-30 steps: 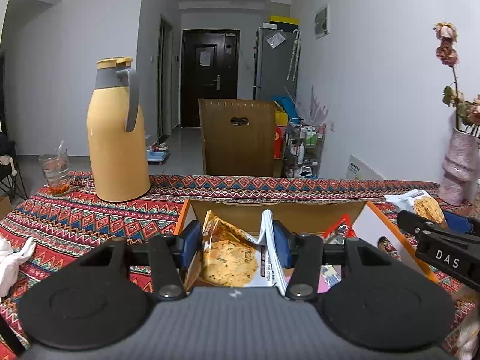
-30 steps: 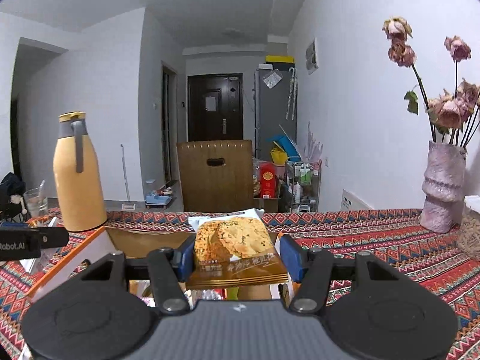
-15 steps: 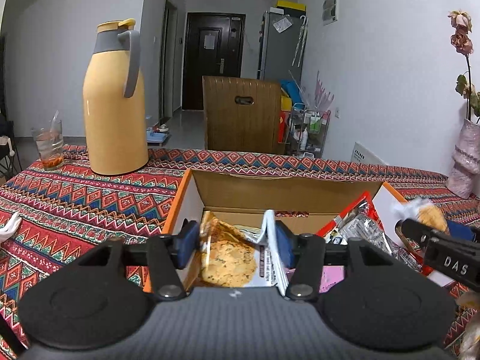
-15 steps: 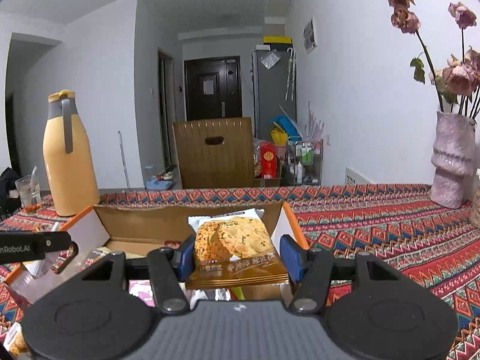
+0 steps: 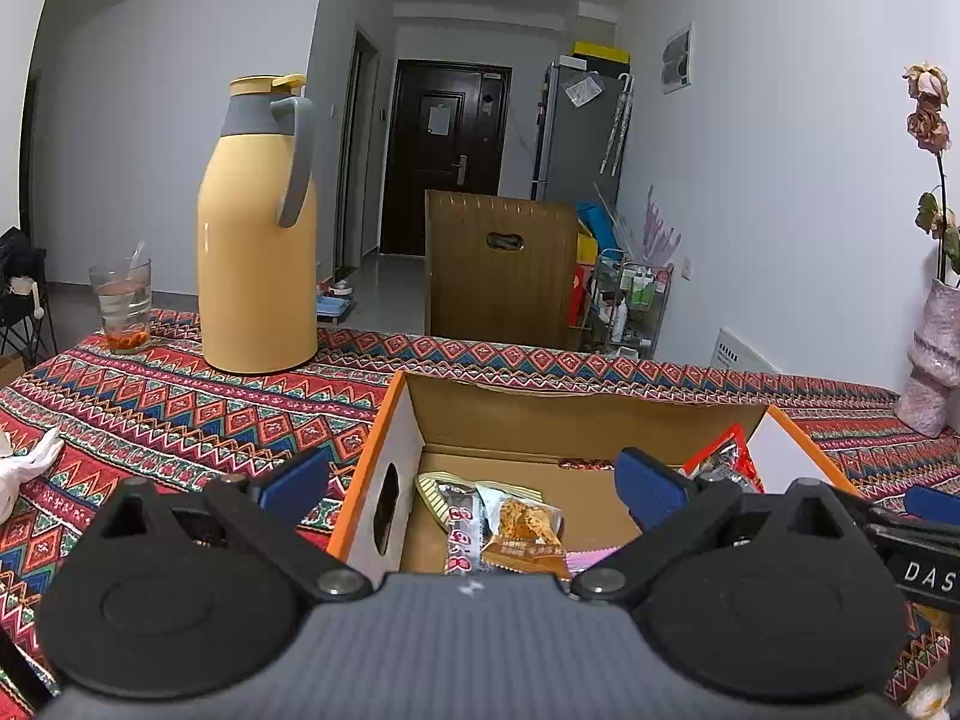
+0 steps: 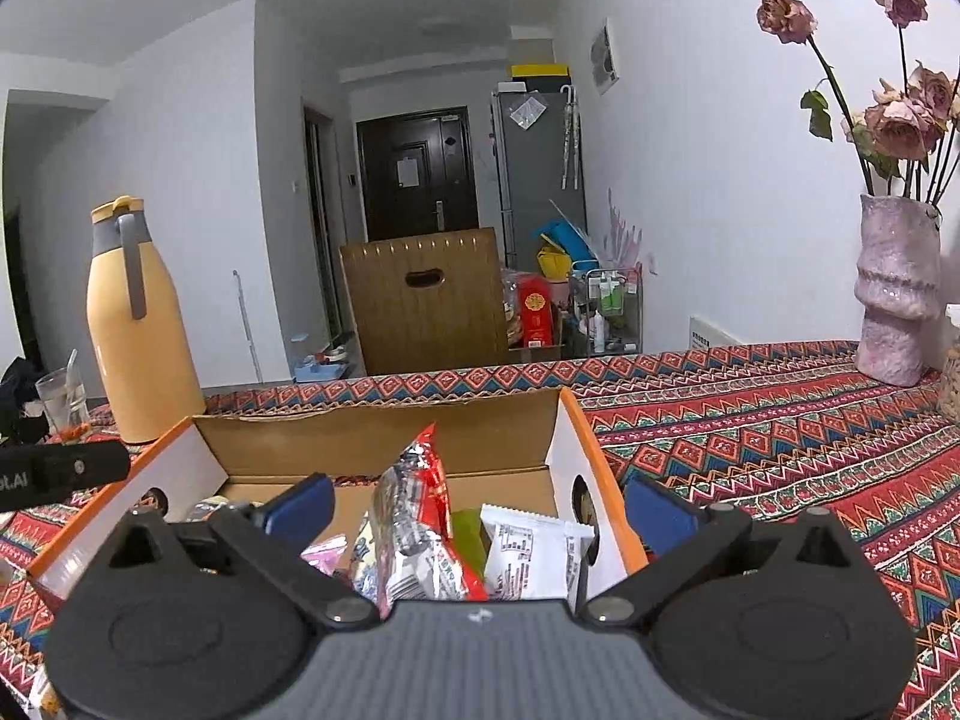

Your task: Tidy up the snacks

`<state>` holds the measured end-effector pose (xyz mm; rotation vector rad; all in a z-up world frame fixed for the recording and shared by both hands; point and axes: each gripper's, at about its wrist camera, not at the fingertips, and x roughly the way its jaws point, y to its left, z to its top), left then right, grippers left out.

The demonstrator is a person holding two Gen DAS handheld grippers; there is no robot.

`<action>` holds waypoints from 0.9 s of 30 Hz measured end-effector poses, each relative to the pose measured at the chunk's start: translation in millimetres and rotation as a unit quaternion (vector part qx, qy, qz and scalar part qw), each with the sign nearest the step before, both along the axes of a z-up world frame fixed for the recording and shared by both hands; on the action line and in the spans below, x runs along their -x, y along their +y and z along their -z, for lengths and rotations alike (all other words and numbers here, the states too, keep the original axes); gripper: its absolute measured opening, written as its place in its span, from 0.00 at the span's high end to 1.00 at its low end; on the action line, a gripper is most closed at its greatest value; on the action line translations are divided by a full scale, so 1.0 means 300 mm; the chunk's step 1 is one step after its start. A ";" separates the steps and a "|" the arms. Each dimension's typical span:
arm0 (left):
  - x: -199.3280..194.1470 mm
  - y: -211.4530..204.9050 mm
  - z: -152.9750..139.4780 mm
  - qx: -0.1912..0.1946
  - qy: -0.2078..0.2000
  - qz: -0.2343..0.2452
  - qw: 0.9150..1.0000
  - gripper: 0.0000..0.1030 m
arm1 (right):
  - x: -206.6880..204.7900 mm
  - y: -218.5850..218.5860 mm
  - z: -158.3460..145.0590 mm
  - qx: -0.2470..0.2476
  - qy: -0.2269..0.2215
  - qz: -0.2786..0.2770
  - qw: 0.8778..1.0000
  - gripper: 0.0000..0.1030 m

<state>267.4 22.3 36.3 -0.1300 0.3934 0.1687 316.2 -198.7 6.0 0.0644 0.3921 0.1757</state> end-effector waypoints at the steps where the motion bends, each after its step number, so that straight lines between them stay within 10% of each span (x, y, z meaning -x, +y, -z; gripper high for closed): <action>1: -0.001 -0.001 0.000 0.000 0.000 0.001 1.000 0.00 | 0.003 0.001 0.001 0.001 0.000 -0.001 1.000 0.00; 27: 0.129 0.002 -0.085 -0.022 -0.018 -0.005 1.000 0.00 | 0.119 -0.014 -0.114 -0.003 -0.028 -0.005 1.000 0.00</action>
